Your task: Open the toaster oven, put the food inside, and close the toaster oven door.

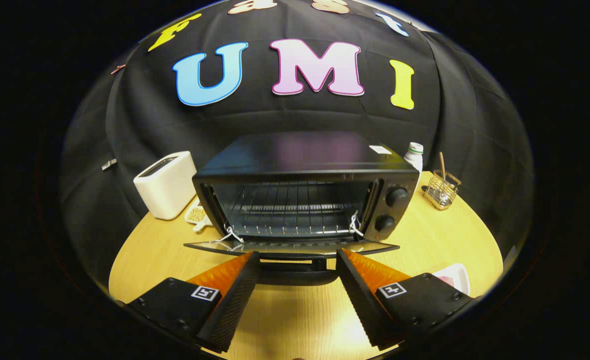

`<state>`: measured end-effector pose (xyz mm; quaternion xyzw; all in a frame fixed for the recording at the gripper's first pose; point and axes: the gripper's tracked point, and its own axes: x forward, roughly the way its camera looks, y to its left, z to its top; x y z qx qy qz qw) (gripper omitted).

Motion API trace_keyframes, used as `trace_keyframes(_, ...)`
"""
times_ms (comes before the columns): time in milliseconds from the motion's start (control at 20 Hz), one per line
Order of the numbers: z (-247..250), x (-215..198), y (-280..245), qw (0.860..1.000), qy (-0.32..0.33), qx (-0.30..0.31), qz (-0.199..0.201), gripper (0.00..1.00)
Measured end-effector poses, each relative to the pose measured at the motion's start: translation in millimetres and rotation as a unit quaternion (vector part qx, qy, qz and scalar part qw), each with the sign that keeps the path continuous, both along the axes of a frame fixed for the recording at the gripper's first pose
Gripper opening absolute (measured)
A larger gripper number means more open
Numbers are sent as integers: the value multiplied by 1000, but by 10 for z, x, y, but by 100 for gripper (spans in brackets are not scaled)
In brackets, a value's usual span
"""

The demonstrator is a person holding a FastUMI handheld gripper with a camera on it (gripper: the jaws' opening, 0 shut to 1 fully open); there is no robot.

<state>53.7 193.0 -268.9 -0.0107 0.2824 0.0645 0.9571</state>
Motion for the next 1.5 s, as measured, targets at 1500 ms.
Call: trace_keyframes(1500, 215, -712, -2689, 994, 96, -51, -21, 100)
